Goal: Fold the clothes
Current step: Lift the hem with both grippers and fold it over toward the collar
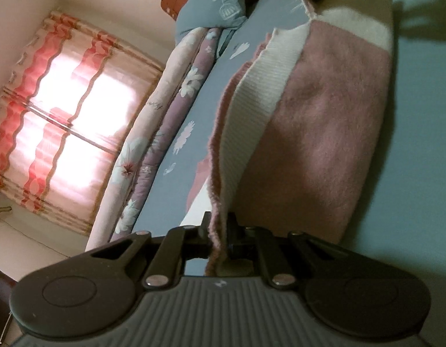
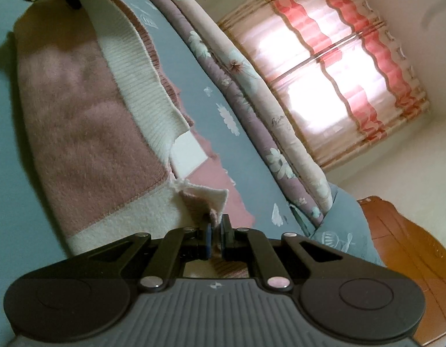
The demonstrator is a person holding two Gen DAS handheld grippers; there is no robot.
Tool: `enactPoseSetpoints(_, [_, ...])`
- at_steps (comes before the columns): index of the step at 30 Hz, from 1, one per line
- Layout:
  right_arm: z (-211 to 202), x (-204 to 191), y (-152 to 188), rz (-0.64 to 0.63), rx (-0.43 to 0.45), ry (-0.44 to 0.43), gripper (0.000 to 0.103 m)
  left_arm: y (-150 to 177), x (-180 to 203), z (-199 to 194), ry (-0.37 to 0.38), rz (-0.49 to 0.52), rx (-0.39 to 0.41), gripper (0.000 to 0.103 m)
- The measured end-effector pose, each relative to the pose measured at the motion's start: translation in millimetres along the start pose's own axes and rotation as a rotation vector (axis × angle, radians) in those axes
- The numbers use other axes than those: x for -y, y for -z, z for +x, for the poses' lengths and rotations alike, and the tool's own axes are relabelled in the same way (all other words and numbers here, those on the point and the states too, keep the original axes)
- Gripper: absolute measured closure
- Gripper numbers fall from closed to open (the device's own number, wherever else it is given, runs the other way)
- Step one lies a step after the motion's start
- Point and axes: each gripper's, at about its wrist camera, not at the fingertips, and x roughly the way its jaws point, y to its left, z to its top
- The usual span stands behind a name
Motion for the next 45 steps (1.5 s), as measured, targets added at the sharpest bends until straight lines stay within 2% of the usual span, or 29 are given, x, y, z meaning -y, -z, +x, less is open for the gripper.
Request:
enactPoseSetpoints(5, [31,6,-6,-0.036,0.003,0.031,0.096,-6,-12,35,-0.017,-0.011,-0.017,0.096])
enactPoseSetpoints(16, [117,25,-24,-0.031,-0.01,0.093,0.096,-23,-40,124,-0.044,-0.039,-0.069,0.095])
enactPoseSetpoints(23, [163,32,-31,0.003,-0.048,0.087,0.096,-34,-52,176,-0.029,-0.054,-0.117,0.095])
enactPoseSetpoints(35, [194,27,-29,0.01,-0.085,0.05,0.096,-31,-51,214,0.014,-0.09,-0.158,0.094])
enactPoseSetpoints(45, [212,24,-32,0.014,-0.107,0.024,0.096,-24,-50,226,0.032,-0.117,-0.184,0.09])
